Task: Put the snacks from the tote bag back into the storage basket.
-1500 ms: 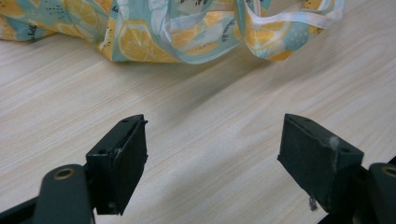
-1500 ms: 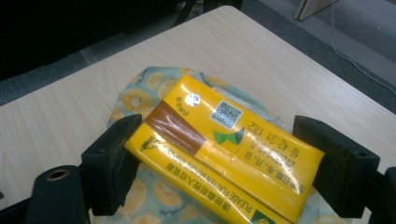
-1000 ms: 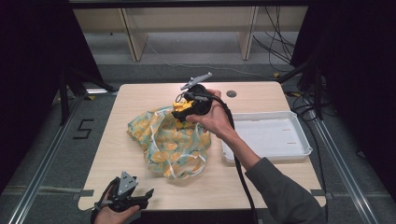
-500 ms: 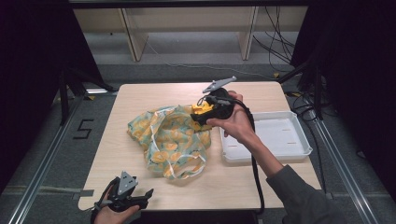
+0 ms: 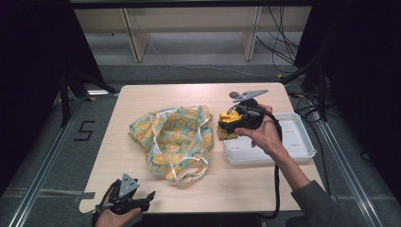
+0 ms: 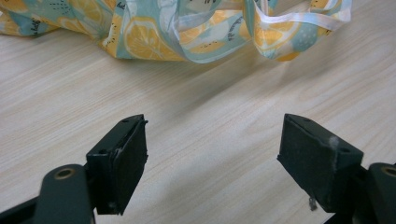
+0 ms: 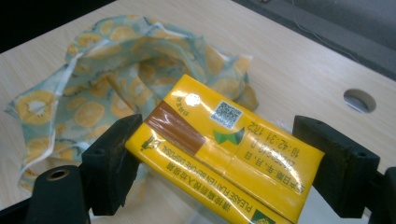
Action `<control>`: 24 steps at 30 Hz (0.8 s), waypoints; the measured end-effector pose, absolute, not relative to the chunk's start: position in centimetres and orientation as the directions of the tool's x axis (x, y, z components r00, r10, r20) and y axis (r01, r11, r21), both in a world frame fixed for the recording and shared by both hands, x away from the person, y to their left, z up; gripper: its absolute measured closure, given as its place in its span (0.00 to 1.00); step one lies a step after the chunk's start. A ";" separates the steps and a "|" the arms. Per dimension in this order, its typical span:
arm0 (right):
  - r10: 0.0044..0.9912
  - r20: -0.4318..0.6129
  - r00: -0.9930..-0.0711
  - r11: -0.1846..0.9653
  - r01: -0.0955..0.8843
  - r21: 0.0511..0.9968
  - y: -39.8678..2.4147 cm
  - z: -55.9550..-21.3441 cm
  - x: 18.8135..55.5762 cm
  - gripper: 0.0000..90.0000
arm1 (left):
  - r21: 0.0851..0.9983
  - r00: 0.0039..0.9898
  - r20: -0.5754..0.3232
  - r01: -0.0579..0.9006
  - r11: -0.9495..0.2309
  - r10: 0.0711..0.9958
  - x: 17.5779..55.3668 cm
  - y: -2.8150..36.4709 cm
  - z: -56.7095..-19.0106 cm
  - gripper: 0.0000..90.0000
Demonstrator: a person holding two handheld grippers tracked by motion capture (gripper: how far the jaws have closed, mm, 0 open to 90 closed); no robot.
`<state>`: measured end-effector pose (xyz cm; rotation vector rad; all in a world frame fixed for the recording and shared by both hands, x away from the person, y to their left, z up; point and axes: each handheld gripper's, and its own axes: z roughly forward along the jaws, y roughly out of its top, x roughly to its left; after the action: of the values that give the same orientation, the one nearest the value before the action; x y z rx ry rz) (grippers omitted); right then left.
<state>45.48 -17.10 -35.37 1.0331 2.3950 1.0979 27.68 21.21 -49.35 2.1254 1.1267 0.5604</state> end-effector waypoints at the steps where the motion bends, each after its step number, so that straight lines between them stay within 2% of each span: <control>1: 0.722 0.017 -0.692 0.446 0.484 0.753 -17.1 -35.4 45.5 0.22 | 0.720 0.537 0.064 0.559 -0.412 0.841 27.7 21.2 -49.3 0.25; 7: 0.754 0.030 -0.656 0.436 0.535 0.724 -19.5 -37.2 44.7 0.22 | 0.720 0.539 0.060 0.559 -0.410 0.840 27.7 21.2 -49.4 0.25; 9: 0.748 -0.013 -0.664 0.451 0.493 0.744 -19.9 -38.0 44.7 0.22 | 0.717 0.544 0.071 0.555 -0.421 0.836 27.7 21.3 -49.3 0.25; 11: 0.756 -0.001 -0.655 0.457 0.527 0.716 -20.1 -38.3 44.4 0.22 | 0.718 0.545 0.068 0.555 -0.420 0.836 27.7 21.3 -49.3 0.26; 13: 0.759 -0.006 -0.651 0.443 0.510 0.737 -20.1 -38.8 44.4 0.22 | 0.718 0.545 0.068 0.555 -0.421 0.835 27.7 21.3 -49.3 0.26; 24: 0.771 0.029 -0.636 0.434 0.558 0.707 -20.7 -40.9 44.1 0.22 | 0.718 0.548 0.063 0.556 -0.420 0.834 27.6 21.4 -49.3 0.26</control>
<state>44.07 -20.73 -40.89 1.1457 2.3915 1.0101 27.64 21.42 -49.26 2.1338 1.1142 0.5511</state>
